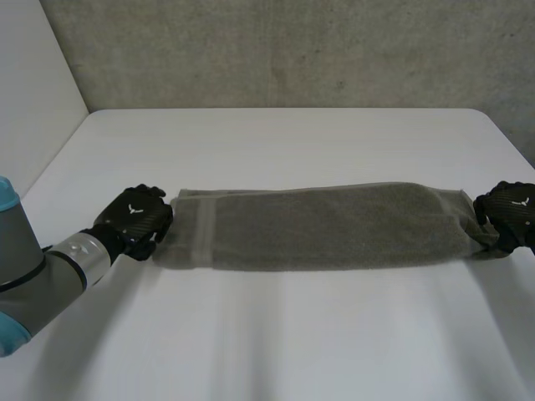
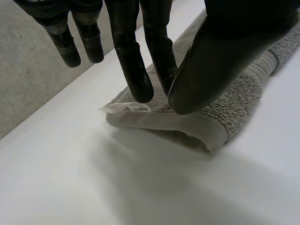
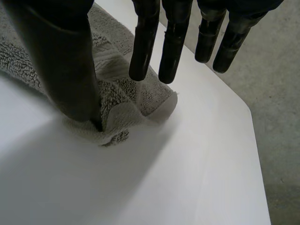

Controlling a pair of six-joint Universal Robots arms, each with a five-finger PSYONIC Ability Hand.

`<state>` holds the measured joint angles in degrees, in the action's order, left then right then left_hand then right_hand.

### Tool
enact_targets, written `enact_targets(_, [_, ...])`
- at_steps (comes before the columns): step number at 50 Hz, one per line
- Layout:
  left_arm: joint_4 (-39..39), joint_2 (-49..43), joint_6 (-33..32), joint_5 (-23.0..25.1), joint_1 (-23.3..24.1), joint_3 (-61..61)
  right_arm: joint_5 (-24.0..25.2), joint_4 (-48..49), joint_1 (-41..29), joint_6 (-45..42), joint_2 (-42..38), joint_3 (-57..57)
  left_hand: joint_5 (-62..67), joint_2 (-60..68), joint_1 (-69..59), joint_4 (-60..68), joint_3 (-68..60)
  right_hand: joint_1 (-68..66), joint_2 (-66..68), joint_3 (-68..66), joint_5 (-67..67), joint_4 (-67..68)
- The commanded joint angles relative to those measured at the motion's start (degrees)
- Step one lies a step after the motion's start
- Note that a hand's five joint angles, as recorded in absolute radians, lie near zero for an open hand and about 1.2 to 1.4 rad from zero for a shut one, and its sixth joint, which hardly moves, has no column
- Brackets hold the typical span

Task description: Fold the towel.

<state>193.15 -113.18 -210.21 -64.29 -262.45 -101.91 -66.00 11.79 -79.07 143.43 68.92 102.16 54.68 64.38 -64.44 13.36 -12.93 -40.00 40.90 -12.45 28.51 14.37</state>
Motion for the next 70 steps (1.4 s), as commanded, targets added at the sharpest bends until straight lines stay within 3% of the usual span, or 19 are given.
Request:
enact_targets(1, [0.1, -0.7, 0.5, 0.1, 0.4, 0.0, 0.1, 0.5, 0.2, 0.4, -2.2, -0.3, -0.8, -0.5, 0.6, -3.4, 2.9, 6.0, -6.9, 2.5, -4.5, -4.4])
enact_targets(7, [0.6, -1.3, 0.5, 0.2, 1.3, 0.4, 0.1, 0.7, 0.2, 0.8, -4.1, -1.0, -8.9, -8.6, 8.6, -3.4, 2.9, 9.6, -10.5, 2.5, -8.1, -4.4])
enact_targets(28, [-0.1, -4.9, 0.1, 0.1, 1.8, 2.7, 0.1, 1.9, 0.2, 2.2, -5.8, -1.5, -10.7, -10.4, 10.5, -3.4, 2.9, 7.9, -8.8, 2.5, -6.4, -4.4])
enact_targets(37, [-0.1, -4.9, 0.0, 0.2, 1.9, 1.9, 0.2, 1.9, 0.2, 2.1, -5.8, -1.5, -36.1, -35.8, 35.9, -3.4, 2.9, 7.9, -8.8, 2.5, -6.4, -4.4])
enact_targets(44, [-0.1, -4.7, 0.0, 0.2, 1.7, 1.7, 0.1, 1.9, 0.3, 2.1, -5.7, -1.4, -38.8, -38.5, 38.6, -3.4, 2.9, 7.7, -8.6, 2.5, -6.2, -4.4])
enact_targets(52, [-0.1, -5.7, -0.2, 0.2, 1.8, 2.4, 0.1, 2.0, 0.4, 2.1, -5.7, -1.4, -33.9, -33.6, 33.7, -3.4, 2.9, 5.5, -6.4, 2.5, -4.0, -4.4])
enact_targets(54, [0.0, -7.0, -0.3, 0.0, 1.9, 2.9, 0.1, 2.0, 0.5, 2.1, -5.7, -1.4, -18.7, -18.4, 18.5, -3.4, 2.9, 3.7, -4.6, 2.5, -2.2, -4.4])
enact_targets(55, [0.0, -7.1, -0.3, 0.0, 1.9, 2.9, 0.1, 2.0, 0.5, 2.1, -5.7, -1.5, -18.6, -18.3, 18.4, -3.4, 2.9, 0.3, -1.2, 2.5, 1.1, -4.4])
enact_targets(57, [0.1, -7.5, -0.3, -0.4, 1.9, 3.7, 0.1, 2.1, 0.5, 2.1, -5.7, -1.5, 7.0, 7.3, -7.2, -3.4, 2.9, -3.2, 2.3, 2.5, 4.7, -4.4])
enact_targets(58, [0.1, -7.5, -0.3, -0.4, 1.9, 3.7, 0.1, 2.0, 0.8, 2.1, -5.7, -1.5, 7.1, 7.4, -7.3, -3.4, 2.9, -11.2, 10.3, 2.5, 12.7, -4.4])
enact_targets(59, [0.3, -7.5, -0.3, -0.4, 1.9, 4.1, 0.1, 2.0, 0.8, 2.1, -5.7, -1.5, 15.2, 15.5, -15.5, -3.4, 2.9, -11.3, 10.4, 2.5, 12.8, -4.4])
enact_targets(61, [0.5, -7.5, -0.3, -0.5, 1.9, 4.3, 0.1, 2.0, 0.9, 2.0, -5.7, -1.6, 15.3, 15.6, -15.6, -3.4, 2.9, -36.9, 36.0, 2.5, 38.4, -4.4])
enact_targets(70, [0.6, -7.0, -0.2, -0.5, 0.8, 4.3, 0.2, 2.0, 1.1, 2.3, -5.0, -1.9, 15.3, 15.6, -15.6, -3.4, 2.9, -40.0, 39.1, 2.5, 41.5, -4.4])
